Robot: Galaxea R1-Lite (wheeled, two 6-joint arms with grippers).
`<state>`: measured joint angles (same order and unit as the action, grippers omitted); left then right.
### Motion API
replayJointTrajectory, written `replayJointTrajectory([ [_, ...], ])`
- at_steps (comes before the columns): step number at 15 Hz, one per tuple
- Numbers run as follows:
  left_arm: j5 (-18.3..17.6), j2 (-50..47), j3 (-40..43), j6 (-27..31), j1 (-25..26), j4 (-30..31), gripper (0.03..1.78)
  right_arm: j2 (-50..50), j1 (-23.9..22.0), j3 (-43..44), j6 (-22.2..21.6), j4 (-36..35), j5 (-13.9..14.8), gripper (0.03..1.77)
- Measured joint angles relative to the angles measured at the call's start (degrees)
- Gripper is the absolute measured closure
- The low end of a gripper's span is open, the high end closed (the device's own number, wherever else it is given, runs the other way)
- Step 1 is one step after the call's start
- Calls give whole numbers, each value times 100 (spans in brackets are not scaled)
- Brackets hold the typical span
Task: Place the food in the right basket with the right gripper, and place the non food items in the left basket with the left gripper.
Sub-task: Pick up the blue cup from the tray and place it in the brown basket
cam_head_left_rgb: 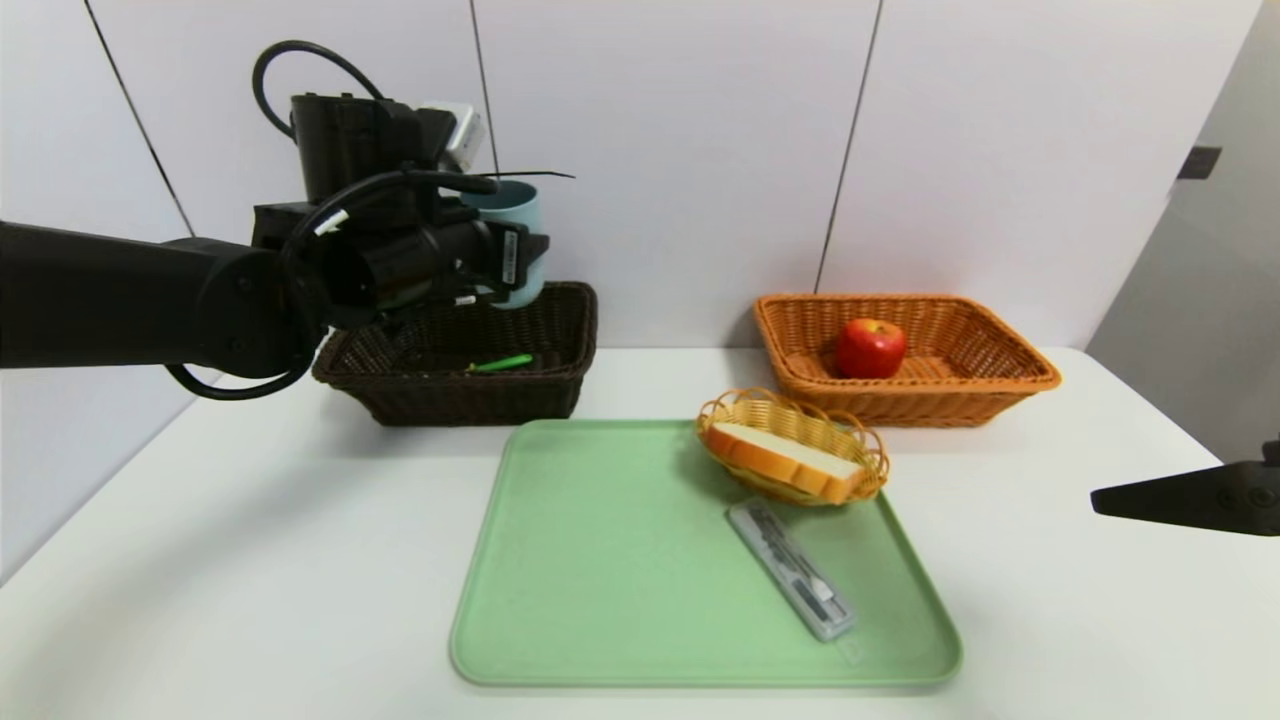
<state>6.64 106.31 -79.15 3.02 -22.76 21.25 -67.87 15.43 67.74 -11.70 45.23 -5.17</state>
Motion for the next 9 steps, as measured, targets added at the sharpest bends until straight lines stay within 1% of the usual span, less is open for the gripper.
replayJointTrajectory([
  [3,38,315,-108,4,419,-80,71,0,2,-29,16,-2,0,10],
  [9,55,1000,-343,-60,777,-37,72,-2,74,1,18,-2,2,10],
])
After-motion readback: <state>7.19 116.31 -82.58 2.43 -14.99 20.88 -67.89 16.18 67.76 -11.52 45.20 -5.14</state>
